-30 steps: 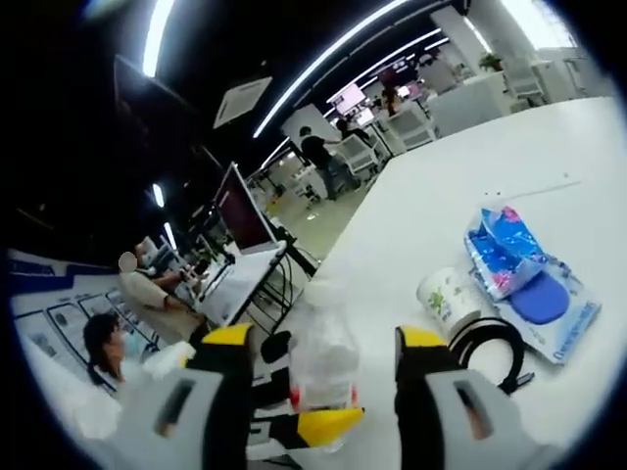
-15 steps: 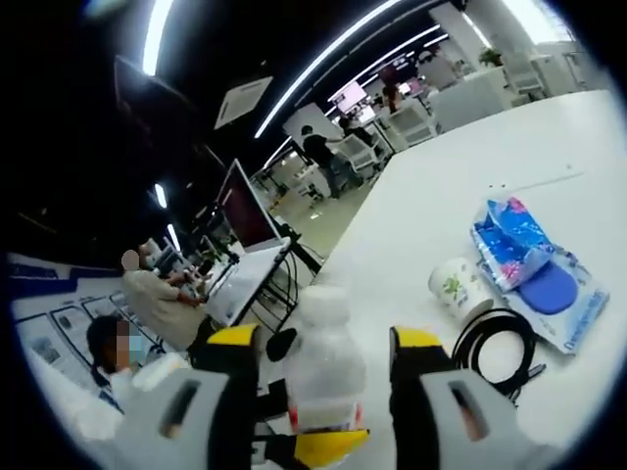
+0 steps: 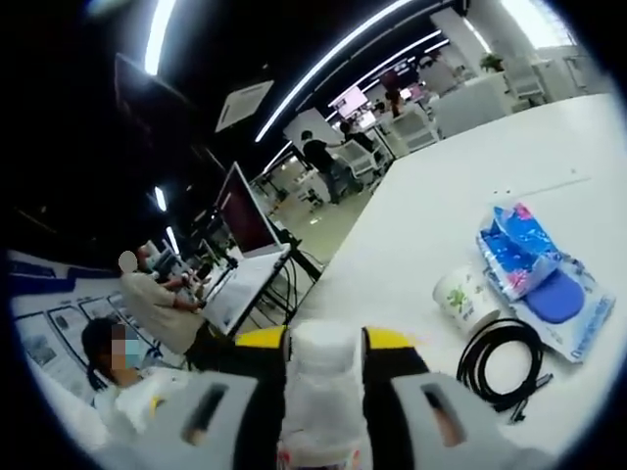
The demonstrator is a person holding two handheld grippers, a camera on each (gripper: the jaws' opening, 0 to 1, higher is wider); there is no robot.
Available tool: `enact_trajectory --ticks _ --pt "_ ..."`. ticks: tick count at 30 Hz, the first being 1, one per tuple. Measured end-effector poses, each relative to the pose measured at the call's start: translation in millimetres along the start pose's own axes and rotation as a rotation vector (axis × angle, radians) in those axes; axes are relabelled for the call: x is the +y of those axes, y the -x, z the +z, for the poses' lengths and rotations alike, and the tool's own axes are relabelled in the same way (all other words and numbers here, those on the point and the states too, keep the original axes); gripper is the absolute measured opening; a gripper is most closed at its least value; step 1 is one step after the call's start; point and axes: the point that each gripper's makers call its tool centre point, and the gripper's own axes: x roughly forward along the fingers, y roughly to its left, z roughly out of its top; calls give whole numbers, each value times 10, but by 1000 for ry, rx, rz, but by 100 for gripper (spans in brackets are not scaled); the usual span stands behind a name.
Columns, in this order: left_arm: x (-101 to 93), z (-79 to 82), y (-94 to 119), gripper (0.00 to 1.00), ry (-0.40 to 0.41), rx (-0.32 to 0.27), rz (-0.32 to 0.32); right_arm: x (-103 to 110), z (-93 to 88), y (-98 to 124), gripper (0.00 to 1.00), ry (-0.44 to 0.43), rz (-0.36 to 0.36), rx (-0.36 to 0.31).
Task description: Arrange the tabletop items into an orderly group along one side of the table until the central work area is clear of visible clutter.
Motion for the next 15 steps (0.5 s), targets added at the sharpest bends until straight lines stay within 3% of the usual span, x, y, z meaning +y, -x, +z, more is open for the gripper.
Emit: enact_trajectory --ticks 15 --pt "-43 -12 35 39 19 11 -11 137 -12 76 21 28 66 -13"
